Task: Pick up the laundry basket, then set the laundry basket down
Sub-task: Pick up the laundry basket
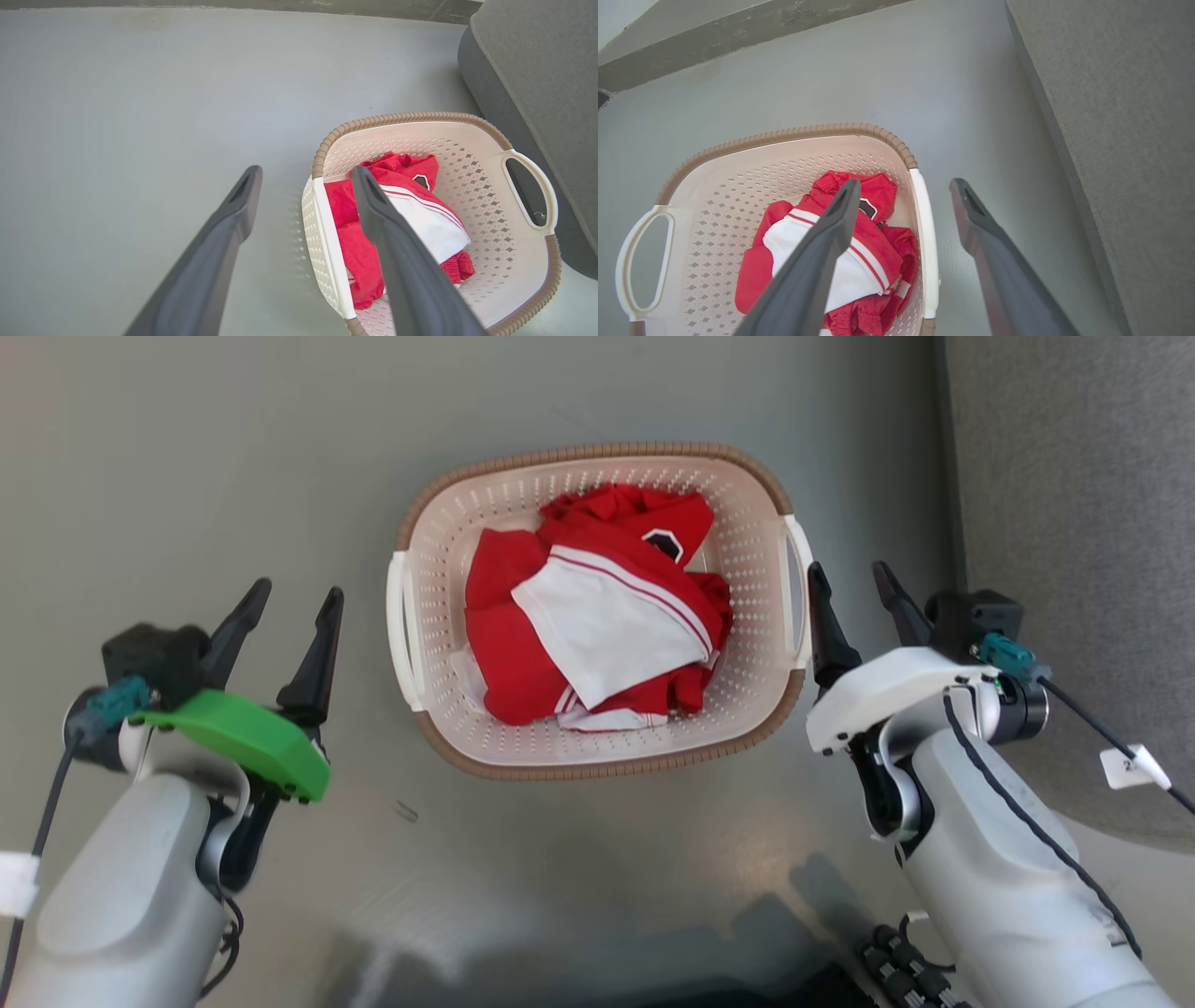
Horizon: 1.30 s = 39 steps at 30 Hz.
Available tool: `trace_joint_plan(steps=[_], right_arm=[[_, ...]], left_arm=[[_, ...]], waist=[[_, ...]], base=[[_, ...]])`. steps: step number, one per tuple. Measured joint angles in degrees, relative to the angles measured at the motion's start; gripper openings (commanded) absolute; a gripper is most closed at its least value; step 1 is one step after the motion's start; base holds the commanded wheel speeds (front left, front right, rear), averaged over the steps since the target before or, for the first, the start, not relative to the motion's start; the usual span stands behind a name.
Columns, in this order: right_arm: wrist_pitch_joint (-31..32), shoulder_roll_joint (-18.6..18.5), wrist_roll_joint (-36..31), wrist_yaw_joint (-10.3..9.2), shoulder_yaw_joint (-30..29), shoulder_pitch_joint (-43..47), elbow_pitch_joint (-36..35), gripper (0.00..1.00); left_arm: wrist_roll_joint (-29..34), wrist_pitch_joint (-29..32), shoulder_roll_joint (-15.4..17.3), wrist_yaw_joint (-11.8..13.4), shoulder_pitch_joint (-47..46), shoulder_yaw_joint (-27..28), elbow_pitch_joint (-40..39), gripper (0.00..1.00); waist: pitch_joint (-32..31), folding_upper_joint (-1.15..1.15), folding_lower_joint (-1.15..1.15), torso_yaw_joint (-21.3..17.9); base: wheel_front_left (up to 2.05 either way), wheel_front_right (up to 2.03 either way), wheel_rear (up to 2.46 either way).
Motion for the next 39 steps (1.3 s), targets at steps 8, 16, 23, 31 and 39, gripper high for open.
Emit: trace_joint_plan(steps=[8, 16, 23, 31, 39], right_arm=[[0.0, -0.23, 1.96, -0.02, 1.32, -4.22, 1.9, 1.0], [0.0, -0.35, 4.78, -0.21, 2.72, -7.42, 5.11, 1.0], [0.01, -0.42, 7.09, -0.45, 5.46, -10.15, 8.01, 1.0], [0.01, -0.45, 8.62, -0.45, 7.76, -13.32, 10.09, 1.0], [0.0, -0.48, 10.16, -0.46, 9.87, -15.67, 12.45, 1.0]], left_arm=[[-2.72, 2.09, 0.65, 0.0, -4.04, -3.33, 1.83, 1.0], [-6.04, 3.42, 0.85, 0.0, -8.49, -7.6, 3.55, 1.0], [-8.16, 6.5, 1.35, 0.0, -10.39, -12.27, 5.38, 1.0], [-12.37, 10.02, 1.37, 0.0, -13.67, -14.46, 6.62, 1.0], [-16.28, 13.0, 1.35, 0.0, -16.35, -15.71, 7.93, 1.0]], waist=[[3.45, 0.0, 0.0, -0.33], [7.41, 0.0, 0.0, -0.79], [9.69, 0.0, 0.0, -1.13], [12.11, 0.0, -0.01, -1.31], [14.55, 0.0, -0.01, -1.37]], base=[[0.0, 0.0, 0.0], [0.0, 0.0, 0.0], [0.0, 0.0, 0.0], [0.0, 0.0, 0.0], [0.0, 0.0, 0.0]])
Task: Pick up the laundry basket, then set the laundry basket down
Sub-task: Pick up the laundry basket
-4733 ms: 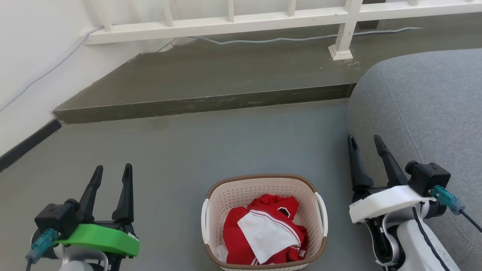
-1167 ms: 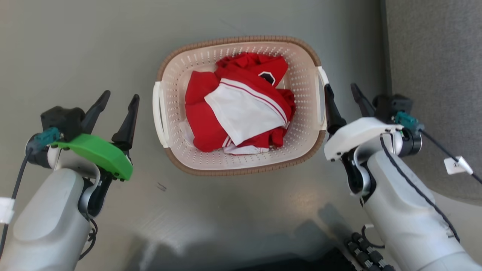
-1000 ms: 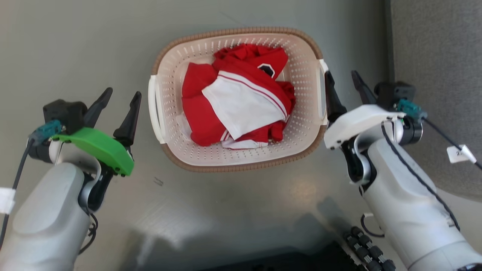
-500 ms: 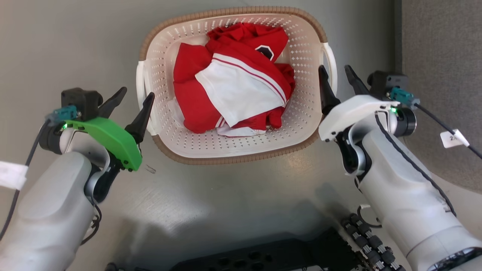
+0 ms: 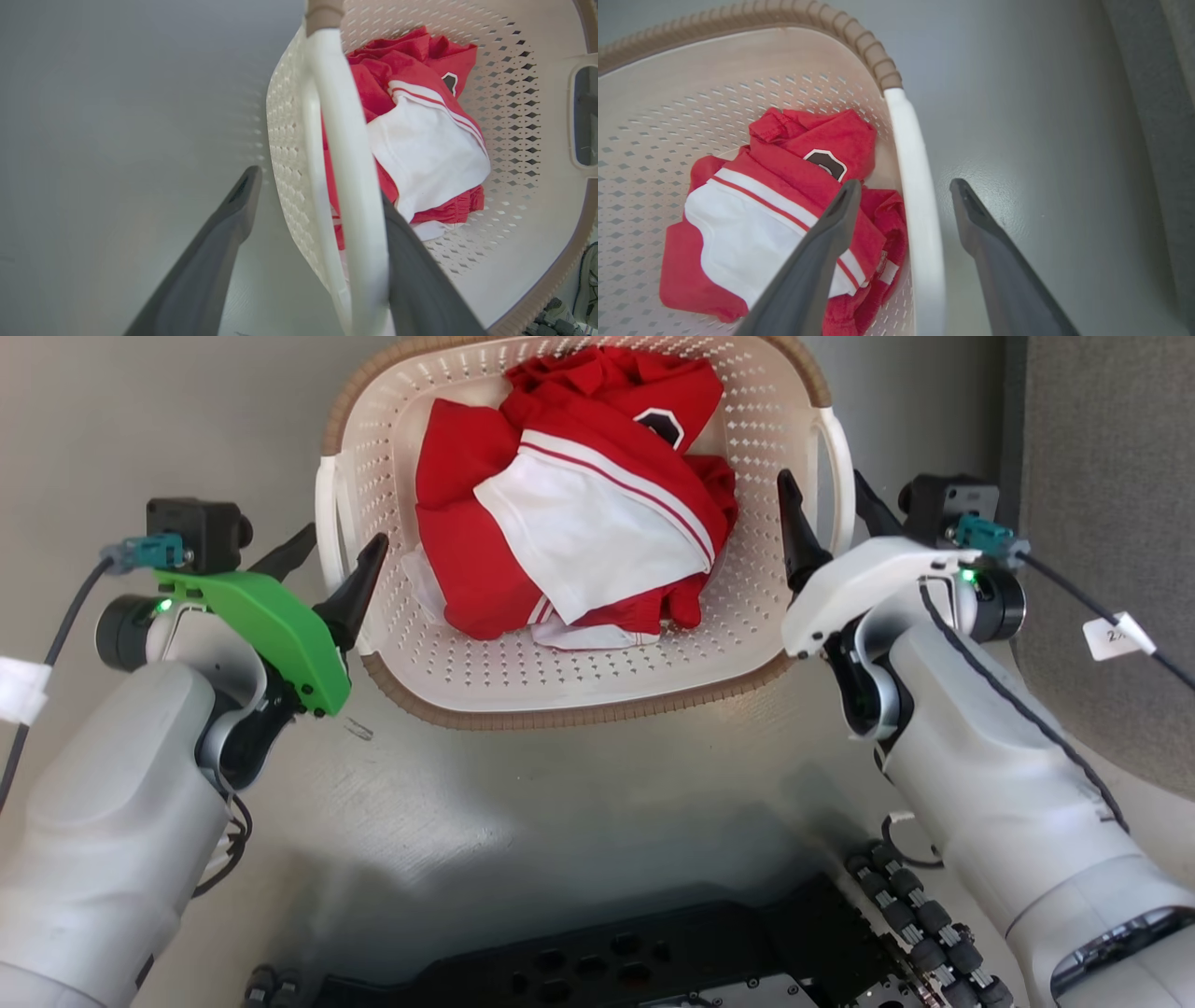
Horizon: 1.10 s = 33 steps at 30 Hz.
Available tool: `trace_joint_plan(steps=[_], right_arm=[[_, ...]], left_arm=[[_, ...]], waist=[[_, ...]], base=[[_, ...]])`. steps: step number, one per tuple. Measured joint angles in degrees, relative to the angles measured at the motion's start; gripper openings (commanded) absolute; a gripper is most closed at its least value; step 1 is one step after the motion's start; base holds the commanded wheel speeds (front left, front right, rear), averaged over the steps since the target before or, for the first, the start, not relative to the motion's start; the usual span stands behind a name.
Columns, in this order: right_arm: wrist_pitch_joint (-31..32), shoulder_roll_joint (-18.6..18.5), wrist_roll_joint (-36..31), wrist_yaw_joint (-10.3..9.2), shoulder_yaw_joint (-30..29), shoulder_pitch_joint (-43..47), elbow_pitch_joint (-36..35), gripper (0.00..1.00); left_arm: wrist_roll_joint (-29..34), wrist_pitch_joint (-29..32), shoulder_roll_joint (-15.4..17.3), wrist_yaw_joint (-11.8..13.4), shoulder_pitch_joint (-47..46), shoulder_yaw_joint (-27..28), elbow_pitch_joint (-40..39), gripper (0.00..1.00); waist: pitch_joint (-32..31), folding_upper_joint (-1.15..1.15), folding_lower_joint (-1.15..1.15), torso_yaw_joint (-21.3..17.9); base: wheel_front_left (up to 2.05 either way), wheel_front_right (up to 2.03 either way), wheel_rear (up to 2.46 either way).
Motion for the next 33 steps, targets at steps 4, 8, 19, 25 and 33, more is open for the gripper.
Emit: trace_joint_plan(steps=[4, 8, 19, 25, 33], right_arm=[[0.0, -0.01, 1.23, 0.0, 1.02, -1.31, 0.96, 1.0], [0.0, -0.04, 2.08, -0.01, 2.91, -1.77, 2.13, 1.0], [-0.02, 0.25, 4.46, 0.0, 5.76, -4.03, 3.78, 0.0], [0.0, 1.18, 5.06, 0.02, 6.72, -3.95, 5.64, 0.0], [0.01, 1.3, 8.02, 1.56, 8.83, -3.64, 7.65, 0.0]], left_arm=[[-1.27, 0.62, -0.15, -0.2, -1.23, -0.99, 0.7, 1.0], [-1.81, 1.02, -0.15, -0.27, -2.2, -2.18, 1.02, 1.0], [-3.96, 0.98, 0.04, 0.44, -3.61, -4.23, 2.74, 0.0], [-4.94, -0.56, -0.02, 0.6, -3.66, -6.12, 5.1, 0.0], [-6.02, -1.59, -0.42, 0.58, -3.07, -8.2, 7.49, 0.0]], waist=[[0.68, 0.0, 0.0, 0.12], [1.03, 0.0, 0.0, 0.3], [0.52, 0.0, 0.0, 0.34], [-1.74, 0.0, 0.0, 0.29], [-6.37, 0.0, 0.0, 0.48]], base=[[0.0, 0.0, 0.0], [0.0, 0.0, 0.0], [0.0, 0.0, 0.0], [0.0, 0.0, 0.0], [0.0, 0.0, 0.0]])
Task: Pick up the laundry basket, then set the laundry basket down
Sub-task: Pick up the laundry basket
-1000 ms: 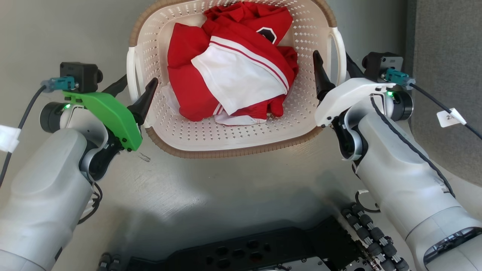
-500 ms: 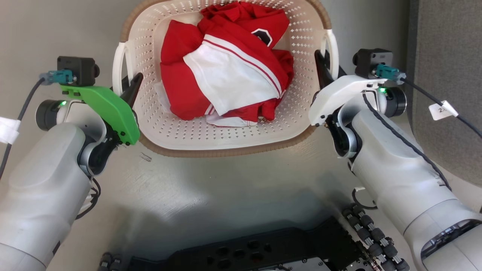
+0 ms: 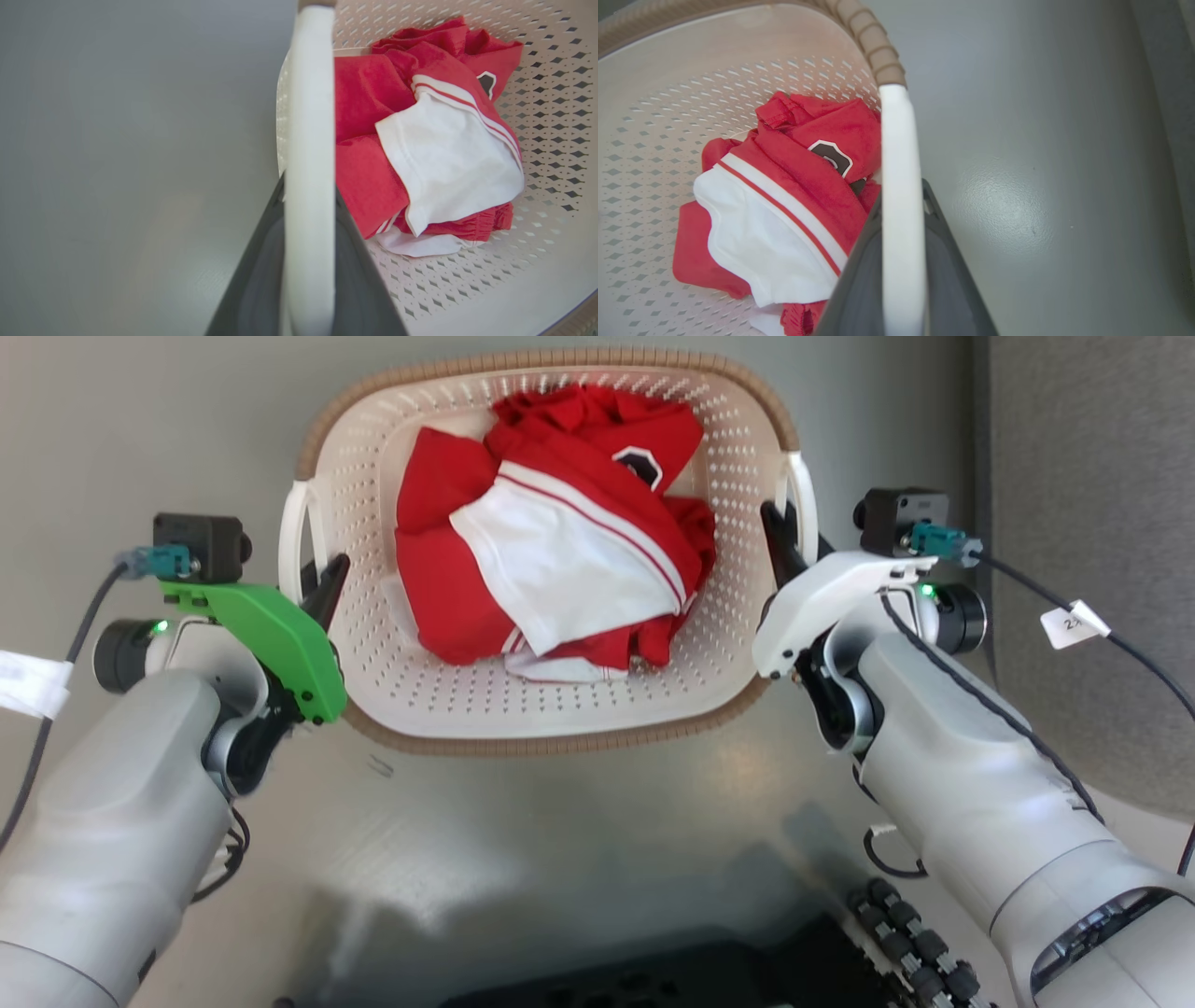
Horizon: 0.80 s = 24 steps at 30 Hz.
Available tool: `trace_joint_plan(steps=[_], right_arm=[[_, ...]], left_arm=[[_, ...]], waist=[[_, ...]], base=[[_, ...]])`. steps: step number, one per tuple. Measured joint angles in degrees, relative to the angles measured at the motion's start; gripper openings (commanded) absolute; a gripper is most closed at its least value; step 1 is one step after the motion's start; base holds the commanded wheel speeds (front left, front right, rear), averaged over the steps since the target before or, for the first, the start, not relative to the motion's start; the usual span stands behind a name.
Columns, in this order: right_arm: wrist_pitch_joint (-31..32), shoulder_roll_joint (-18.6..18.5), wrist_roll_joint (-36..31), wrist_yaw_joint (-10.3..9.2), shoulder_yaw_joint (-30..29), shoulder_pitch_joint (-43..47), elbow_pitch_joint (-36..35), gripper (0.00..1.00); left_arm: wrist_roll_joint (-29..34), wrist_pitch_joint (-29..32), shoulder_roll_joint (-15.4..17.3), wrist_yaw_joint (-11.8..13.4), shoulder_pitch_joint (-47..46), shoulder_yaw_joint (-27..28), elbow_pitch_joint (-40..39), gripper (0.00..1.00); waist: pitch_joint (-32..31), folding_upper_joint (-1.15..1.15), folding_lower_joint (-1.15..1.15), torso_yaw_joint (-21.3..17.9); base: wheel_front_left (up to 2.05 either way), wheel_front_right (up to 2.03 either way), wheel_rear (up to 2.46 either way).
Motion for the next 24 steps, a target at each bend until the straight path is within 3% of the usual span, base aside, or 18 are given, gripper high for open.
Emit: trace_joint_plan(steps=[5, 24], right_arm=[[0.85, 0.02, 1.93, 2.0, 2.69, 1.32, 2.0, 0.0], [9.18, -0.15, 8.4, 6.32, 7.66, 6.22, 6.23, 0.0]], left_arm=[[-2.09, 0.07, -0.37, -0.01, 2.13, -1.59, 1.56, 0.0], [-8.91, 3.13, -3.26, -0.01, 9.64, -4.79, 6.34, 0.0]], waist=[[-4.42, 0.0, 0.0, 0.22], [-20.63, 0.0, 0.0, 1.13]], base=[[0.0, 0.0, 0.0], [0.0, 0.0, 0.0]])
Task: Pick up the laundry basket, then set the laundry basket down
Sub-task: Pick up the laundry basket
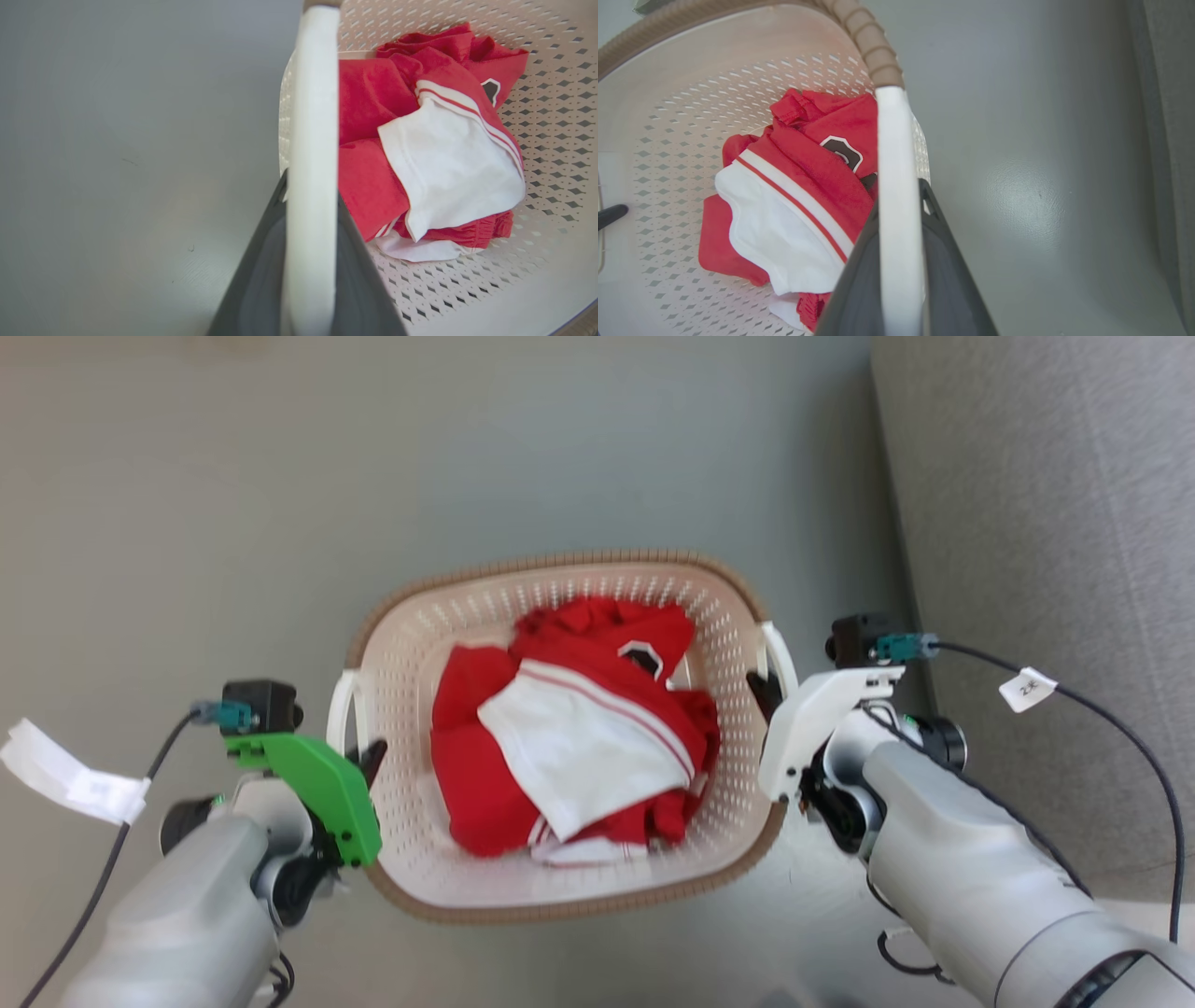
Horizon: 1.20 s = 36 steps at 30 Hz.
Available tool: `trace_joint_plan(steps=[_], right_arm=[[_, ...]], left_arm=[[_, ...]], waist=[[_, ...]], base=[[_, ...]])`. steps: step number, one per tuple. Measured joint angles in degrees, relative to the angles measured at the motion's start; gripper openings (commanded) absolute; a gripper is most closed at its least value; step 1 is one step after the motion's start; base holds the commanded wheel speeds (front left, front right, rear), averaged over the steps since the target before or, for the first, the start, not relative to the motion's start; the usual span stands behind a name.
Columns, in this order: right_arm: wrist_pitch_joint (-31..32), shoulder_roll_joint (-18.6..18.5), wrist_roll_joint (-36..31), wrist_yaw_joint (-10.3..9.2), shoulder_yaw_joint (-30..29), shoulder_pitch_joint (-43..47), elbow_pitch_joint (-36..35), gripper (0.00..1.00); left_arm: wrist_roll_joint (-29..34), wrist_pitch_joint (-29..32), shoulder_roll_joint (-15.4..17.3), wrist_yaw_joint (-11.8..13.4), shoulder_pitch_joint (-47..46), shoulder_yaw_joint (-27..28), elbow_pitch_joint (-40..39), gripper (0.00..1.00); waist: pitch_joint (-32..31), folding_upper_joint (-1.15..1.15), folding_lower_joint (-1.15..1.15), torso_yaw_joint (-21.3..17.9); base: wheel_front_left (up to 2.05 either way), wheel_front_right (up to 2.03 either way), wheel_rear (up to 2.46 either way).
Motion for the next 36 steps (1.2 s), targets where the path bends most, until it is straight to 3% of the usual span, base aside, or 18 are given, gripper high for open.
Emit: trace_joint_plan(steps=[28, 36], right_arm=[[10.67, -0.53, 6.41, 3.78, 3.79, 10.82, 5.95, 0.0], [12.25, -0.67, 6.76, 4.27, 4.23, 10.82, 6.54, 0.0]], left_arm=[[-6.72, 6.61, -6.9, 0.0, 11.66, -2.83, 8.08, 0.0], [-7.7, 8.17, -7.58, 0.0, 11.63, -2.75, 9.32, 0.0]], waist=[[-23.72, 0.0, 0.0, 0.2], [-27.16, 0.0, 0.0, 0.11]], base=[[0.0, 0.0, 0.0], [0.0, 0.0, 0.0]])
